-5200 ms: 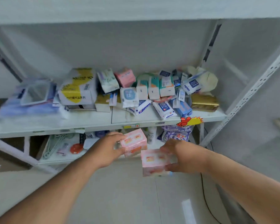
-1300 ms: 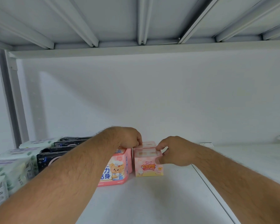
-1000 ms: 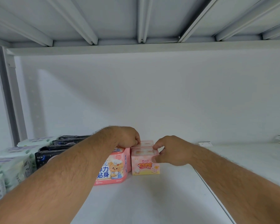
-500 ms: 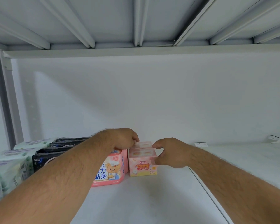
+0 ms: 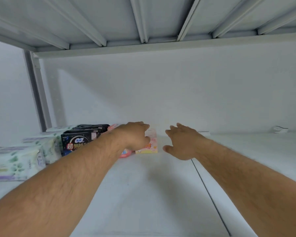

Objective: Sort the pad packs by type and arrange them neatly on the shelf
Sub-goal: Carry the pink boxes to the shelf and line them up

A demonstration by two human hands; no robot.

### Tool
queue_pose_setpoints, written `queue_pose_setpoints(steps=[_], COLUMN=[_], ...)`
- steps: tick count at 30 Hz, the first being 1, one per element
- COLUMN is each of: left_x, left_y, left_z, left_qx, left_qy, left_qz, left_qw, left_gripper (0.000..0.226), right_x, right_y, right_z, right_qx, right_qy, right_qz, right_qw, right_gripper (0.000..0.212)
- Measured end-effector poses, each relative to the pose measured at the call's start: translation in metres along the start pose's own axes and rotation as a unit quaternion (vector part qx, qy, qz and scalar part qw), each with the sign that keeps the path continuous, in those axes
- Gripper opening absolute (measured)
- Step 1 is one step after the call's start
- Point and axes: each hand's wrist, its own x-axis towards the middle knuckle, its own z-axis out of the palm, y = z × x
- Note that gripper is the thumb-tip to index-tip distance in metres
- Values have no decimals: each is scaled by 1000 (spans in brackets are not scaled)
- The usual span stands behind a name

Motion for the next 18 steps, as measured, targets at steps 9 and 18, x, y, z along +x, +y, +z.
queue_pose_setpoints(steps=[9,18], left_x=[-121,-254], left_y=[45,76], left_z=[-2,10], left_qx=[8,-46], left_qy=[48,58], left_qz=[21,79], left_qw=[999,994], left_gripper=[66,69], right_x=[-123,-285], right_y=[-25,-65], right_z=[-17,-31], right_qx=[23,32], right_qy=[31,37], right_qz=[33,100], right_qw=[999,994], right_gripper=[73,70])
